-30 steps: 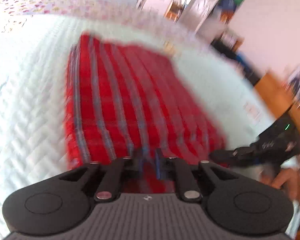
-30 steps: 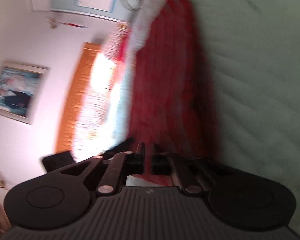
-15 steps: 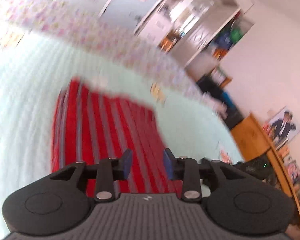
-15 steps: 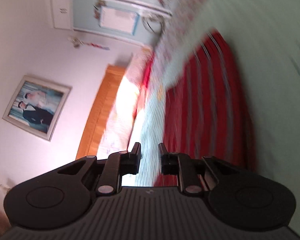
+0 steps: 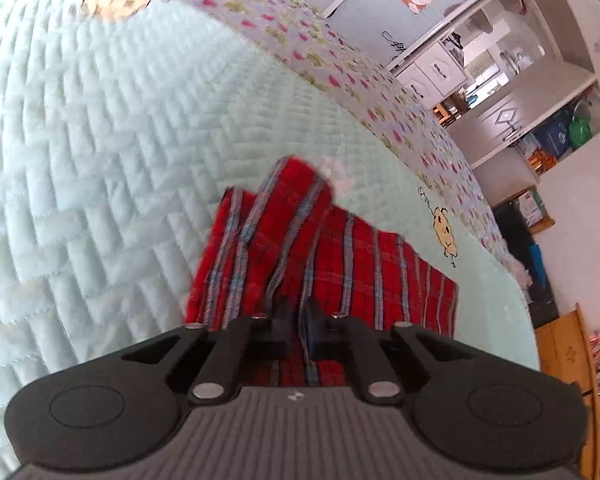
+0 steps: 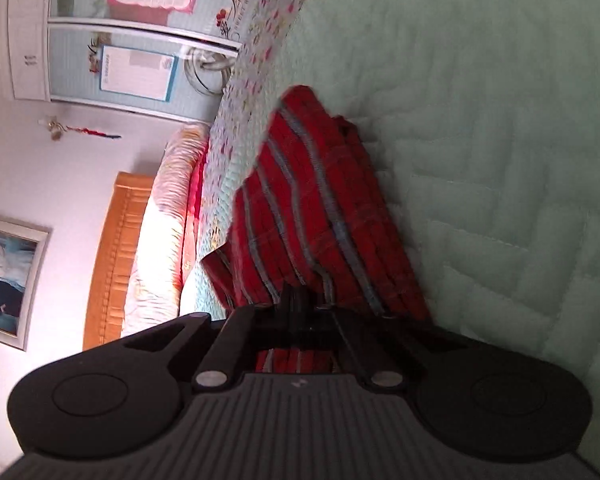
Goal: Fold clothes
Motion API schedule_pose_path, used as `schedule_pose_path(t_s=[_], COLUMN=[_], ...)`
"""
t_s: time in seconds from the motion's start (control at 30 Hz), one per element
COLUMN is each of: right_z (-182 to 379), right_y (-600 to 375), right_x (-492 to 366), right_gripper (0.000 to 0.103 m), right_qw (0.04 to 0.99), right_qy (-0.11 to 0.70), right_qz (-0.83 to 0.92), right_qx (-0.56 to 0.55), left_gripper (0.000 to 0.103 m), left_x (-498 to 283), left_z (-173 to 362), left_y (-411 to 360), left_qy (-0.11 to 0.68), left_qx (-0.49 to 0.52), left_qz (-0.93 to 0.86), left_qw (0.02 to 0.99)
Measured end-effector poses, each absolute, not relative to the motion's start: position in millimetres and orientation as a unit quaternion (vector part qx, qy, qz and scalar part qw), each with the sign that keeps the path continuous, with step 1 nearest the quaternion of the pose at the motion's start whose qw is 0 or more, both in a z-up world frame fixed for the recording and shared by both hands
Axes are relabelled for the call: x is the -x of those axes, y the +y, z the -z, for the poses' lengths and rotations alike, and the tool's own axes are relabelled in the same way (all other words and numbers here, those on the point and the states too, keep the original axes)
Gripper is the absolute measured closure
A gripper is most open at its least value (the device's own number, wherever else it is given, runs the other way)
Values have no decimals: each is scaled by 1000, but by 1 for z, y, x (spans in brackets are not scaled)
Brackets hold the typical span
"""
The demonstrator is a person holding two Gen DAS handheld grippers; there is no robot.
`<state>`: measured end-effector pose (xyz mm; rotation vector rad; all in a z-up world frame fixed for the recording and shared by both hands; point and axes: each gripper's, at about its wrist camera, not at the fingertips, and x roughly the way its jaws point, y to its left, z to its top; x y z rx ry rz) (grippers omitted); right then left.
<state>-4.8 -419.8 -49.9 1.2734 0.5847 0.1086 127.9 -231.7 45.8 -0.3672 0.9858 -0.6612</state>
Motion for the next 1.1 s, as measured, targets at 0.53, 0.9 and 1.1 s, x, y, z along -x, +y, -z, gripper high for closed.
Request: schedule_pose_path(t_s=[0.53, 0.9, 1.1], right_z=[24, 50, 52], right_y=[-458, -401, -392], right_x=[59, 177, 143], right_gripper=[41, 40, 39], right_qw=[798, 741, 748], right_qy=[228, 339, 340], right_qz=[-28, -80, -116], right_qx=[-557, -574, -558], left_gripper=[28, 22, 0], left_x=[-111, -46, -53], left_z=[-56, -12, -15], left_y=[-191, -120, -154], left_qy=[479, 595, 605], left_qx=[163, 302, 242], left_qz=[253, 290, 362], left_qw=[825, 686, 667])
